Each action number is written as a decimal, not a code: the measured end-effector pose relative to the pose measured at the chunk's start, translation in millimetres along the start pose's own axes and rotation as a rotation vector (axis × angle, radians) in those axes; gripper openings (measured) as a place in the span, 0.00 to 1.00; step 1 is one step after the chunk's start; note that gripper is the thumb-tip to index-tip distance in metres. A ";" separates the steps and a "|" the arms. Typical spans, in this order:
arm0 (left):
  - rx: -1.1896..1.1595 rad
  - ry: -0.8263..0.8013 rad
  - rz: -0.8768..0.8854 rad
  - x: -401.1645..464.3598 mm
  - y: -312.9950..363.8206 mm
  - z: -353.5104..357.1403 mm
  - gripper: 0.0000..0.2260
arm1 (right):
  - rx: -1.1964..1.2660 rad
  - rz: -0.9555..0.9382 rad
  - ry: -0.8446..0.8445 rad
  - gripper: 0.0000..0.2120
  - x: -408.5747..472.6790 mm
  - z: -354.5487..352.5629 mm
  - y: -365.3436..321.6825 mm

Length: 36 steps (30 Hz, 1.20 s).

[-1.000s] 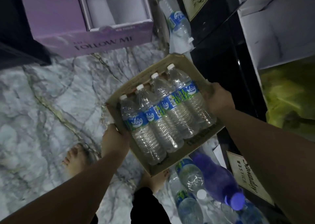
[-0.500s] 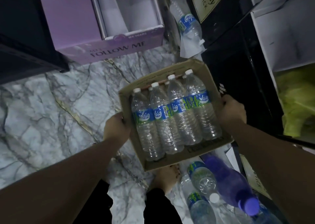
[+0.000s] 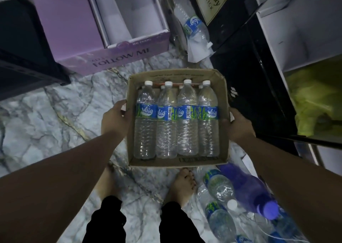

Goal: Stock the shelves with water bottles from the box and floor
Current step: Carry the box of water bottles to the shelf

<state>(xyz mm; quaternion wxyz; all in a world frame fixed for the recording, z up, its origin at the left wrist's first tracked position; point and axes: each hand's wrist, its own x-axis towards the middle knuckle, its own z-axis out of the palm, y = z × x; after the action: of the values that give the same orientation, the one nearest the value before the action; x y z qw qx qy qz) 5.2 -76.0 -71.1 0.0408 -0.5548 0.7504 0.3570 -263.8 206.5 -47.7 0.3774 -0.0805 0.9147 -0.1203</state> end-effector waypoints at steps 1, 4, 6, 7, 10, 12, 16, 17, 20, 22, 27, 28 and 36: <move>0.002 -0.011 -0.009 -3.3 0.4 1.1 0.18 | -0.016 -0.006 -0.019 0.23 2.5 -3.2 -1.0; 0.066 -0.046 0.021 -6.8 0.6 3.8 0.19 | -0.045 -0.033 -0.057 0.22 8.9 -5.0 -3.0; 0.116 -0.068 0.019 -5.4 -1.3 6.1 0.20 | -0.082 -0.055 -0.062 0.18 14.4 -0.2 -1.2; 0.132 -0.085 0.009 -3.5 -3.4 7.8 0.20 | -0.112 -0.059 -0.059 0.15 17.1 2.7 -0.6; 0.189 -0.153 -0.037 -0.7 -7.9 11.8 0.19 | -0.235 -0.042 -0.067 0.16 29.7 9.9 4.3; 0.265 -0.196 -0.069 4.3 -6.6 11.5 0.14 | -0.308 -0.047 -0.110 0.19 39.5 7.4 6.9; 0.450 -0.378 -0.086 19.7 -3.4 -3.6 0.07 | -0.388 -0.111 -0.216 0.09 46.2 -5.9 5.8; 0.483 -0.414 -0.076 20.6 -4.1 -8.2 0.06 | -0.380 -0.133 -0.211 0.08 45.3 -7.3 7.2; 0.484 -0.432 -0.001 8.7 -8.3 -19.7 0.10 | -0.360 -0.163 -0.176 0.06 38.7 -6.0 16.3; 0.479 -0.394 0.064 -1.5 -12.5 -25.7 0.12 | -0.378 -0.176 -0.164 0.05 30.4 -3.2 20.7; 0.463 -0.328 0.133 -14.5 -25.3 -60.2 0.15 | -0.322 -0.210 -0.122 0.10 -10.9 -4.4 5.5; 0.460 -0.313 0.141 -19.7 -26.8 -70.9 0.14 | -0.312 -0.218 -0.113 0.10 -21.0 -5.5 0.8; 0.310 -0.149 0.061 -91.7 -54.4 -176.7 0.13 | -0.298 -0.325 -0.041 0.15 -116.3 -20.0 -62.7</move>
<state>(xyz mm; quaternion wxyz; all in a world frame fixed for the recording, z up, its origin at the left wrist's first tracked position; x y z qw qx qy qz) 146.2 -112.0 75.2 0.1707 -0.4908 0.8078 0.2783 -192.7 177.3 61.6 0.3553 -0.2841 0.8895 -0.0415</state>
